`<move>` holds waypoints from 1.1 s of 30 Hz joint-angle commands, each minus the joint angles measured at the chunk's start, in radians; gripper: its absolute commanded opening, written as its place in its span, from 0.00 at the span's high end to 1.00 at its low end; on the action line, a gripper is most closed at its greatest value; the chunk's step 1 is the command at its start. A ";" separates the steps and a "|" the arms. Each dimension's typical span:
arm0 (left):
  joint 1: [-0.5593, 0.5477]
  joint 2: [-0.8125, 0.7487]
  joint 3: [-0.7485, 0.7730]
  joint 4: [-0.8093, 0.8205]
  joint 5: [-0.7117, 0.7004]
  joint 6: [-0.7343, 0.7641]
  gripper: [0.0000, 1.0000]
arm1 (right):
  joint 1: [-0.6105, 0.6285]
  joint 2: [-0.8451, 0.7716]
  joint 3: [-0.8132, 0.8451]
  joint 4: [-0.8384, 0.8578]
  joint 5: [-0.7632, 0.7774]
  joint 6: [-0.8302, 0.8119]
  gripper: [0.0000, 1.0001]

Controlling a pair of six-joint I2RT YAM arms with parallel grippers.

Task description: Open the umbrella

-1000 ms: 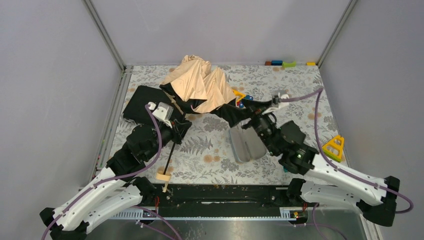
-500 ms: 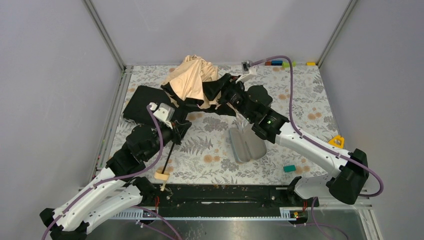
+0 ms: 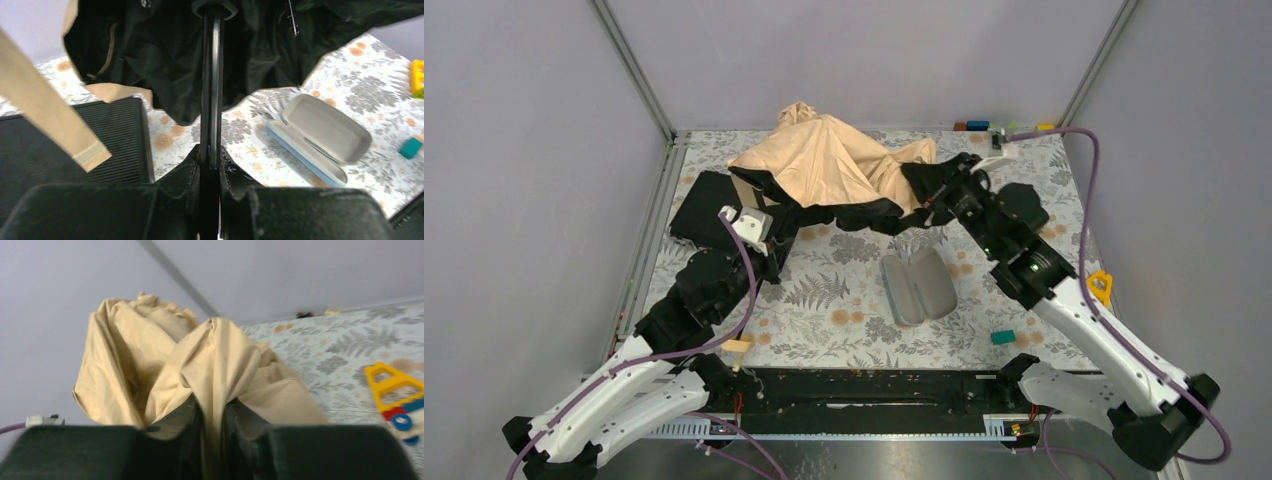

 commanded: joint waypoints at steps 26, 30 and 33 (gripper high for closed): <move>0.028 0.034 0.057 0.131 -0.024 0.028 1.00 | 0.137 0.258 0.337 -0.122 -0.110 -0.169 0.00; 0.029 0.045 0.057 0.132 -0.008 0.026 1.00 | 0.137 0.414 0.472 -0.171 -0.096 -0.138 0.00; 0.028 0.051 0.059 0.129 -0.004 0.028 1.00 | 0.137 0.499 0.540 -0.183 -0.119 -0.125 0.03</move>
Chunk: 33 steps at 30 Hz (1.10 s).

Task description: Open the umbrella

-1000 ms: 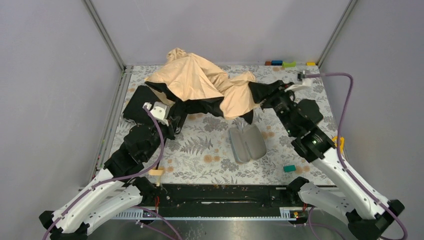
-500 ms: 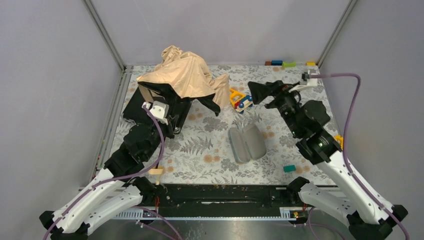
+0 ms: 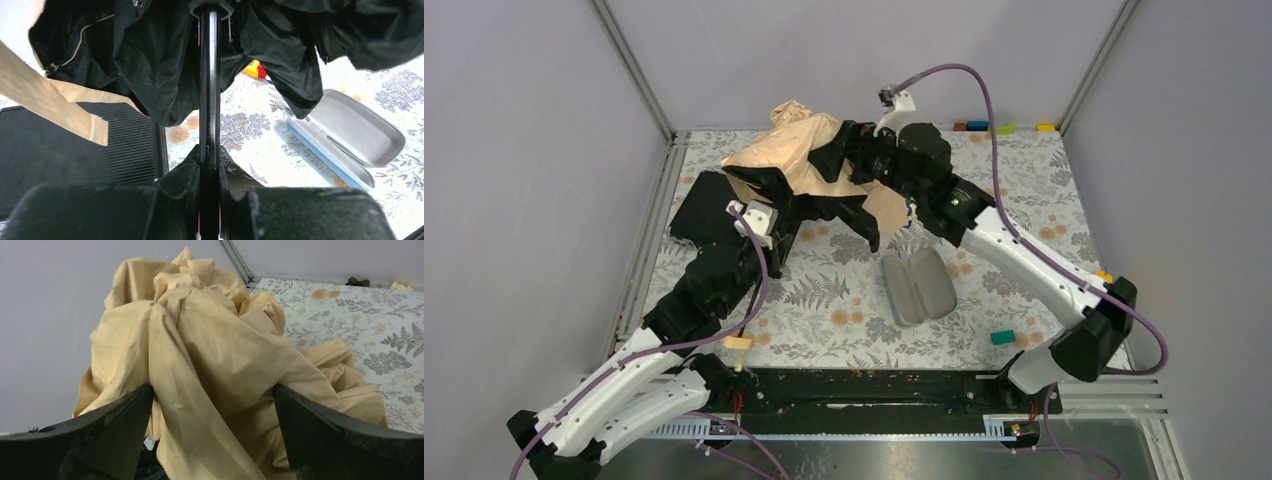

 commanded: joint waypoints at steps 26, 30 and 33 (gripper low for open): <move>0.007 0.015 0.080 0.080 -0.104 -0.009 1.00 | -0.310 -0.493 -0.290 -0.059 0.115 -0.014 0.35; 0.007 0.002 0.077 0.085 -0.096 -0.017 1.00 | -0.310 -0.600 -0.415 -0.020 0.089 0.023 0.13; 0.007 0.001 0.080 0.082 -0.087 -0.020 1.00 | -0.309 -0.648 -0.483 0.041 0.021 0.047 0.03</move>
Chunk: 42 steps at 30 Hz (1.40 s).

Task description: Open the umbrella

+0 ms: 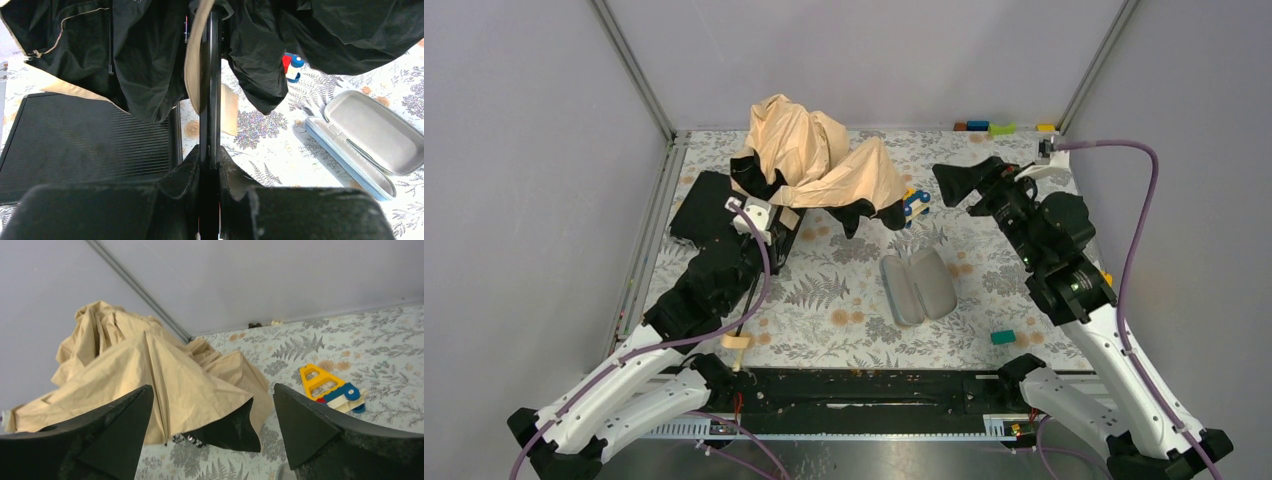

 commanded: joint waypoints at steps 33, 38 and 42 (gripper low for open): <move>0.002 0.028 0.069 0.114 0.118 -0.030 1.00 | 0.543 0.346 0.367 -0.142 -0.163 -0.902 0.00; 0.003 0.027 0.069 0.115 0.142 -0.040 1.00 | 0.543 0.415 0.425 -0.191 -0.121 -0.927 0.01; 0.000 0.036 0.071 0.114 0.155 -0.048 1.00 | 0.543 0.450 0.478 -0.205 -0.033 -0.914 0.28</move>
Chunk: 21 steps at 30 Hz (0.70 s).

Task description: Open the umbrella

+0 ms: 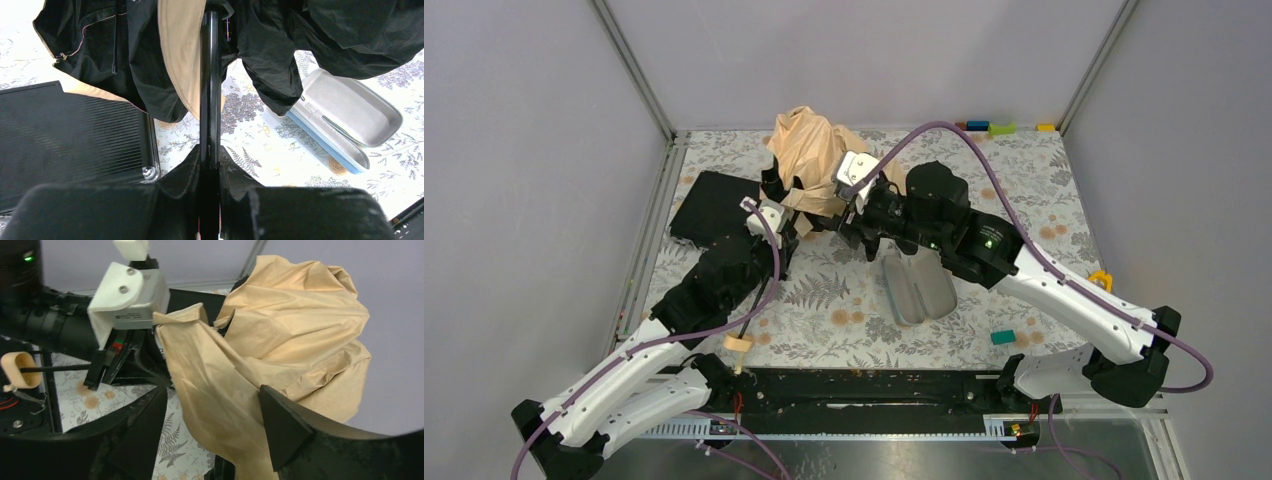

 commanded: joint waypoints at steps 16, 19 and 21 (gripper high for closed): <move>-0.004 0.017 0.064 0.140 0.044 -0.024 1.00 | -0.350 -0.098 -0.027 0.066 0.516 0.459 0.90; -0.004 0.030 0.057 0.148 0.043 -0.018 1.00 | -0.396 -0.107 -0.028 -0.046 0.473 0.517 0.70; -0.004 0.042 0.061 0.140 0.025 -0.018 1.00 | -0.403 -0.145 -0.070 -0.070 0.478 0.535 0.51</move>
